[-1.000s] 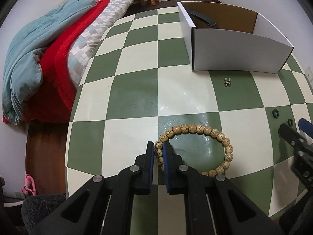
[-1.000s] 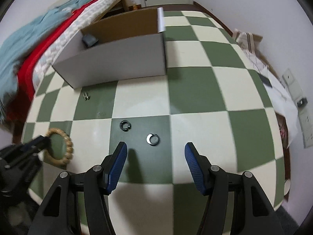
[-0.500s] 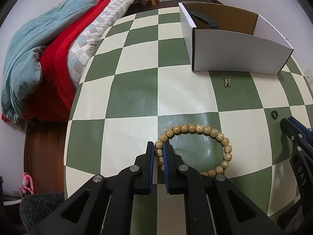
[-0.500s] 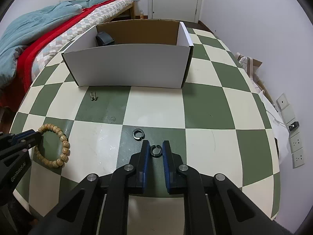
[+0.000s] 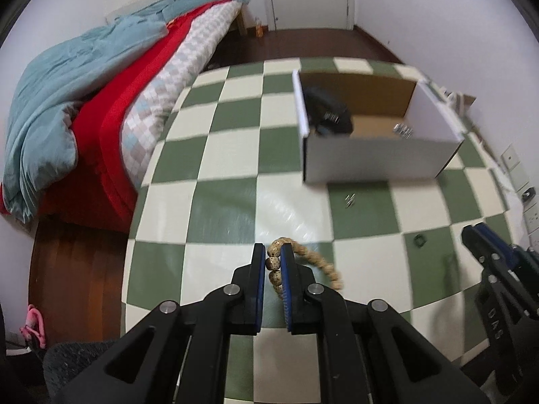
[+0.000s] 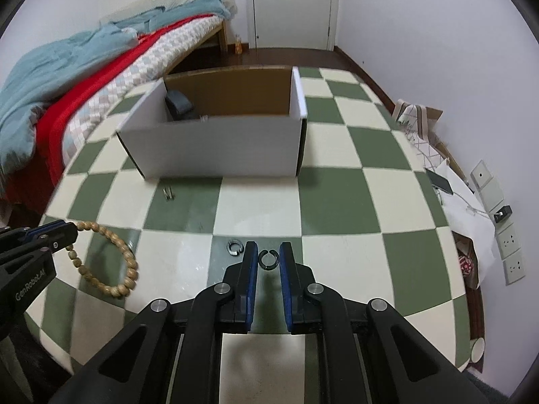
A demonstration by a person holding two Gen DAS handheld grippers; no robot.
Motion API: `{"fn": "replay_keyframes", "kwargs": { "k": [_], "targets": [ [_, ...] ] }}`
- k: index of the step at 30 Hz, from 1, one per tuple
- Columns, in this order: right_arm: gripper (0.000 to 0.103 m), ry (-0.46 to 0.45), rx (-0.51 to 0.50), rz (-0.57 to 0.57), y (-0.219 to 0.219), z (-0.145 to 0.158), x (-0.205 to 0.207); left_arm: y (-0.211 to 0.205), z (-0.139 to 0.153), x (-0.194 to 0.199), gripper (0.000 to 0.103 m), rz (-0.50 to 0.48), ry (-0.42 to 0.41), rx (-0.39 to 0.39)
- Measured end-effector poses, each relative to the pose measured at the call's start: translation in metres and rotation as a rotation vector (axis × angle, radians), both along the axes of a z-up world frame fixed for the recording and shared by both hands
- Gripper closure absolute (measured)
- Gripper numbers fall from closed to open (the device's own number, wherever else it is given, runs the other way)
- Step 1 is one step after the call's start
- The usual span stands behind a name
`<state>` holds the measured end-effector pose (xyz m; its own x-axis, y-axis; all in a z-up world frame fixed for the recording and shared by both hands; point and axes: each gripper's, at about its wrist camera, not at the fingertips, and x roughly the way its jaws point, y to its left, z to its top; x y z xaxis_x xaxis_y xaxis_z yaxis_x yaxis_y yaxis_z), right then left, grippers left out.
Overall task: Organize jewelry
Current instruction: 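Lift the bracelet with the left tool while the right tool grasps a black ring, then lower the bracelet into the box with the left tool while the right tool drops the ring inside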
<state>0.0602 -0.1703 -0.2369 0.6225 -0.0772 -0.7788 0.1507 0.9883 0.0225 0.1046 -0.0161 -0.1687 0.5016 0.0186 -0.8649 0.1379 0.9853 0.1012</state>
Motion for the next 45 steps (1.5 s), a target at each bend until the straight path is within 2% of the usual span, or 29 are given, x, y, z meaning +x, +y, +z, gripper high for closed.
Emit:
{"fn": "replay_keyframes", "kwargs": {
  "k": [11,18,24,28,33,39,42,45],
  "targets": [
    [0.089,-0.109,0.024,0.003,-0.002,0.065,0.004,-0.011,0.061,0.01,0.097,-0.027,-0.093,-0.064],
    [0.089,-0.162,0.017,0.008,-0.008,0.103,0.019,-0.02,0.097,0.032,0.097,-0.043,-0.148,-0.105],
    [0.089,-0.176,0.07,0.009,-0.021,0.123,0.048,-0.027,0.111,0.073,0.097,-0.071,-0.118,-0.19],
    [0.089,-0.134,0.174,0.022,-0.037,0.117,0.078,-0.037,0.101,0.111,0.097,-0.114,-0.031,-0.24],
    [0.089,-0.058,0.261,0.049,-0.052,0.096,0.117,-0.054,0.08,0.155,0.097,-0.155,0.056,-0.243],
    [0.089,0.045,0.357,0.069,-0.064,0.067,0.159,-0.071,0.059,0.183,0.096,-0.193,0.148,-0.255],
    [0.089,0.091,0.384,0.082,-0.066,0.059,0.177,-0.074,0.055,0.191,0.094,-0.179,0.173,-0.265],
    [0.089,0.134,0.426,0.074,-0.07,0.052,0.191,-0.071,0.059,0.195,0.092,-0.151,0.162,-0.278]
  ]
}}
